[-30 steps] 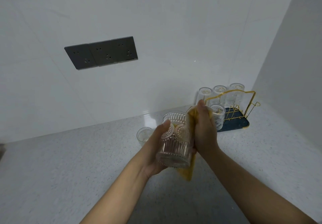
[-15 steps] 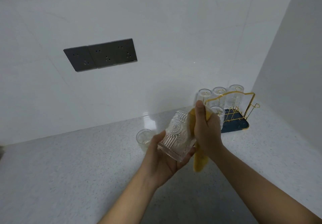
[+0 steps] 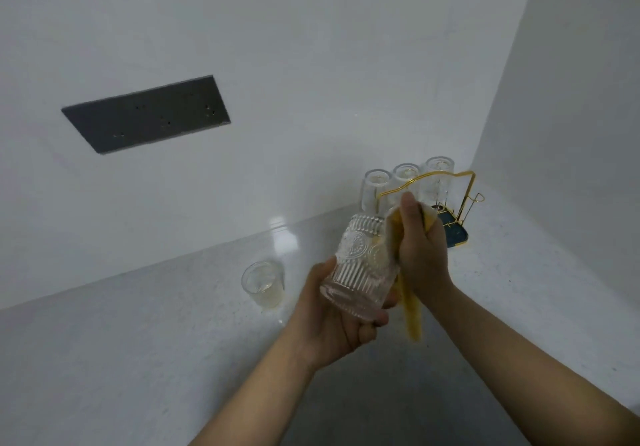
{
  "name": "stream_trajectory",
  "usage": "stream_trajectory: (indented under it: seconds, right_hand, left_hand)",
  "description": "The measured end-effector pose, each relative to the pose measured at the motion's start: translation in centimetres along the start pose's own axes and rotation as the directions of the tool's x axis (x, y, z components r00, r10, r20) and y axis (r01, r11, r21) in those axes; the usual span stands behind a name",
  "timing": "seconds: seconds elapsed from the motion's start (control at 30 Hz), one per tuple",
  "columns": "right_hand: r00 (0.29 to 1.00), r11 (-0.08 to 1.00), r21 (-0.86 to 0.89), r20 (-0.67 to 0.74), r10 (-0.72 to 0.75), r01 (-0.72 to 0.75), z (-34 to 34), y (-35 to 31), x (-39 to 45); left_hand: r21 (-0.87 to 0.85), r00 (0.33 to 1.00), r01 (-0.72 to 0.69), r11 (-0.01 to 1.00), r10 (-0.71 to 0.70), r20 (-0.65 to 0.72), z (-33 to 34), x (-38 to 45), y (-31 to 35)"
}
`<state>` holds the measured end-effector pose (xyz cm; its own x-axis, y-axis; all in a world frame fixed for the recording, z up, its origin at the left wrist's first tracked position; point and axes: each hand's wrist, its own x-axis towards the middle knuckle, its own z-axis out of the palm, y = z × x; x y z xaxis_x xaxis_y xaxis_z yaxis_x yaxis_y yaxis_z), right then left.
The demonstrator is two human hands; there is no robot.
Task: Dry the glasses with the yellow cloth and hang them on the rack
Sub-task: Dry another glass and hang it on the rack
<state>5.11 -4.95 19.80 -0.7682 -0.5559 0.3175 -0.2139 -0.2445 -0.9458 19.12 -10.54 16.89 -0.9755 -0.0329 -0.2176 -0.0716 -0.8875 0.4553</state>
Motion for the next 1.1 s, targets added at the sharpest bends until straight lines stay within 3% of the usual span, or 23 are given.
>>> stream_trajectory:
  seconds: [0.07, 0.13, 0.17, 0.23, 0.27, 0.3, 0.33, 0.37, 0.4, 0.43, 0.47, 0.5, 0.57, 0.63, 0.7, 0.73, 0.77, 0.8, 0.83, 0.9, 0.97, 1.03, 1.1]
  right_hand:
    - [0.998, 0.995, -0.102, -0.068, -0.019, 0.012, -1.4, 0.6, 0.9]
    - [0.991, 0.952, -0.306, -0.127, -0.039, -0.001, -3.0, 1.2, 2.3]
    - [0.989, 0.924, -0.381, -0.147, -0.025, -0.033, -3.6, 1.4, 3.0]
    - [0.983, 0.887, -0.448, -0.178, 0.038, -0.115, -4.7, 1.7, 4.3]
    - [0.98, 0.879, -0.454, -0.188, 0.065, -0.146, -5.2, 1.9, 4.7]
    - [0.977, 0.88, -0.444, -0.196, 0.086, -0.166, -5.7, 2.0, 5.0]
    - [0.977, 0.895, -0.416, -0.193, 0.089, -0.163, -6.7, 2.3, 5.5]
    - [0.982, 0.919, -0.372, -0.174, 0.073, -0.134, -7.5, 2.4, 5.7]
    - [0.99, 0.946, -0.316, -0.141, 0.027, -0.071, -8.4, 2.6, 5.7]
    - [0.995, 0.966, -0.259, -0.095, -0.033, 0.008, -9.2, 2.8, 5.8]
    - [0.995, 0.971, -0.225, -0.045, -0.087, 0.075, -10.4, 3.2, 6.2]
    - [0.993, 0.969, -0.219, -0.014, -0.116, 0.111, -11.2, 3.4, 6.7]
    - [0.996, 0.961, -0.268, -0.04, -0.086, 0.072, -12.6, 4.2, 8.5]
    - [0.993, 0.94, -0.34, -0.116, -0.003, -0.037, -13.3, 4.9, 10.3]
    - [0.981, 0.916, -0.373, -0.177, 0.084, -0.146, -14.1, 5.4, 11.8]
    - [0.968, 0.908, -0.365, -0.209, 0.135, -0.206, -14.3, 5.6, 12.2]
    - [0.955, 0.902, -0.348, -0.232, 0.183, -0.257, -14.6, 5.9, 12.4]
    - [0.946, 0.904, -0.319, -0.248, 0.21, -0.285, -14.7, 5.9, 12.3]
    - [0.947, 0.919, -0.281, -0.242, 0.212, -0.277, -14.8, 6.2, 12.3]
    - [0.974, 0.962, -0.199, -0.161, 0.157, -0.188, -15.2, 7.0, 11.8]
    - [0.995, 0.984, -0.151, -0.046, 0.092, -0.098, -15.8, 7.8, 11.3]
    - [0.992, 0.987, -0.105, -0.029, 0.12, -0.122, -16.7, 9.1, 11.9]
    - [0.969, 0.969, -0.084, -0.107, 0.223, -0.232, -17.8, 10.2, 12.9]
  left_hand:
    - [0.097, 0.998, -0.042, 0.994, 0.046, -0.044, 0.6, 2.1, -0.6]
    - [0.293, 0.94, -0.145, 0.945, 0.223, -0.256, 1.2, 4.2, -1.2]
    - [0.446, 0.88, -0.202, 0.872, 0.362, -0.307, 1.2, 5.2, -1.7]
    - [0.827, 0.751, -0.18, 0.532, 0.618, -0.234, 1.3, 7.4, -2.9]
    - [0.902, 0.712, -0.141, 0.407, 0.675, -0.193, 1.4, 8.5, -3.4]
    - [0.908, 0.697, -0.123, 0.4, 0.687, -0.208, 1.9, 9.5, -3.5]
    - [0.839, 0.704, -0.14, 0.526, 0.649, -0.289, 2.8, 10.7, -3.3]
    - [0.672, 0.746, -0.174, 0.72, 0.542, -0.387, 3.6, 11.3, -2.8]
    - [0.412, 0.822, -0.195, 0.89, 0.377, -0.427, 4.1, 11.8, -2.5]
    - [0.142, 0.895, -0.167, 0.976, 0.211, -0.393, 4.4, 12.1, -2.4]
    - [-0.013, 0.932, -0.088, 0.996, 0.078, -0.355, 4.5, 12.7, -2.7]
    - [-0.029, 0.942, -0.014, 0.999, 0.004, -0.334, 4.5, 13.2, -3.1]
    - [0.095, 0.931, 0.039, 0.995, -0.001, -0.364, 4.7, 15.0, -4.3]
    - [0.322, 0.874, -0.128, 0.938, 0.26, -0.411, 4.8, 16.7, -5.2]
    - [0.681, 0.745, -0.191, 0.707, 0.556, -0.369, 4.8, 18.2, -5.9]
    - [0.792, 0.695, -0.172, 0.585, 0.642, -0.323, 4.7, 18.9, -6.3]
    - [0.831, 0.665, -0.166, 0.532, 0.682, -0.304, 4.5, 19.4, -6.6]
    - [0.823, 0.655, -0.172, 0.541, 0.687, -0.315, 4.3, 19.6, -6.6]
    - [0.762, 0.659, -0.204, 0.614, 0.662, -0.357, 4.2, 19.9, -6.2]
    - [0.465, 0.722, -0.319, 0.826, 0.53, -0.445, 4.2, 20.5, -5.1]
    - [0.234, 0.782, -0.301, 0.924, 0.38, -0.494, 4.1, 20.8, -4.3]
    - [0.239, 0.789, -0.233, 0.943, 0.327, -0.52, 4.0, 21.4, -3.7]
    - [0.296, 0.776, -0.185, 0.937, 0.324, -0.541, 3.7, 21.7, -3.0]
